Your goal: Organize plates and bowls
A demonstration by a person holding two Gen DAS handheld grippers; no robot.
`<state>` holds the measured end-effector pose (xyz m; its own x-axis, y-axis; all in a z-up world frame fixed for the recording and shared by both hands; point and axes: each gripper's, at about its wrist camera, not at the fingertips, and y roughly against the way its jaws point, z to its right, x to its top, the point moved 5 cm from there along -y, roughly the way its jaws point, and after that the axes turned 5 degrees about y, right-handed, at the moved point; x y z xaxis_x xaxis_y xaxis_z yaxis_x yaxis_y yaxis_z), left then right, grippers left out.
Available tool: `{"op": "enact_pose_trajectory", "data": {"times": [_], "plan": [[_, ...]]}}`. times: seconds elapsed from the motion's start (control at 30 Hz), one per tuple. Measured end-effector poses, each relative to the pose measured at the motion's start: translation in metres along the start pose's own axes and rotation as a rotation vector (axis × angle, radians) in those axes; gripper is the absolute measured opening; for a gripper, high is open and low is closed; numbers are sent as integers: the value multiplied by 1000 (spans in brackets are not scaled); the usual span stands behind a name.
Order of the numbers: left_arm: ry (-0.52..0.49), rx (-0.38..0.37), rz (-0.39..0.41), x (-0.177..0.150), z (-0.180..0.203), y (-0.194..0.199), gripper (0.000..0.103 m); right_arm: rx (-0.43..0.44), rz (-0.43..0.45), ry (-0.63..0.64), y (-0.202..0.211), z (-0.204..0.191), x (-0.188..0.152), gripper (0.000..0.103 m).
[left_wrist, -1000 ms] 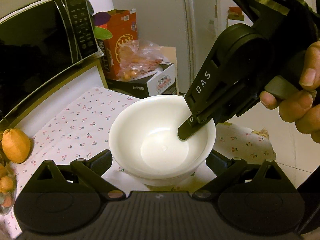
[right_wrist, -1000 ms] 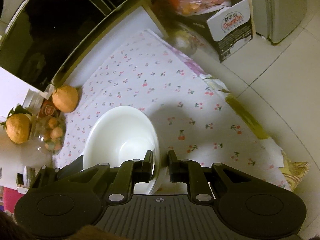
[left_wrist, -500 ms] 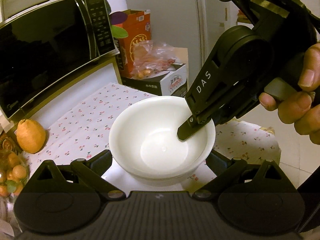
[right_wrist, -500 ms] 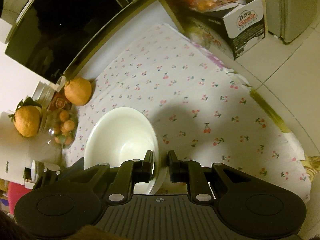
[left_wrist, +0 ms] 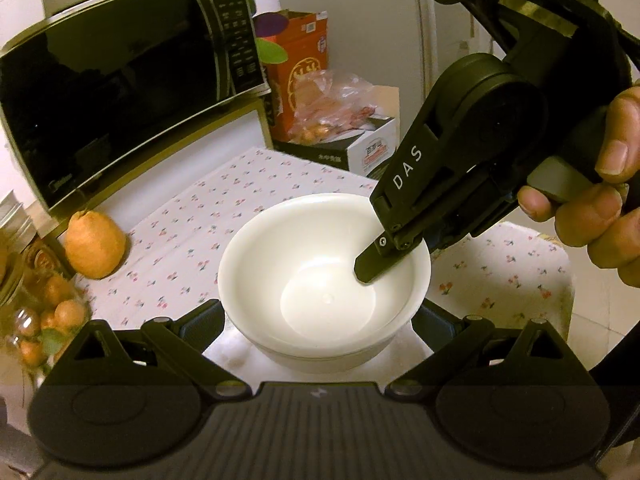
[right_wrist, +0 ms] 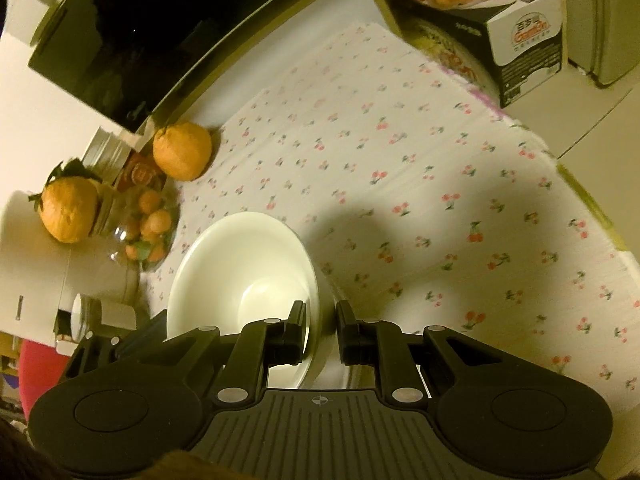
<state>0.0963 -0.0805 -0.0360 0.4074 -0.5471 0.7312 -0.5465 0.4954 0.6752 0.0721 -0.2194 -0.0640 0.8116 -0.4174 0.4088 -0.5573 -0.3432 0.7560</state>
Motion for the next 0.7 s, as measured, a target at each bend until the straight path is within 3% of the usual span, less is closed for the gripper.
{"op": "enact_pose_trajectory", "data": {"times": [0.7], "plan": [[42,19,-83,-26,-21,5,99,-17,-84,51,-34,-28,-19,16]]}}
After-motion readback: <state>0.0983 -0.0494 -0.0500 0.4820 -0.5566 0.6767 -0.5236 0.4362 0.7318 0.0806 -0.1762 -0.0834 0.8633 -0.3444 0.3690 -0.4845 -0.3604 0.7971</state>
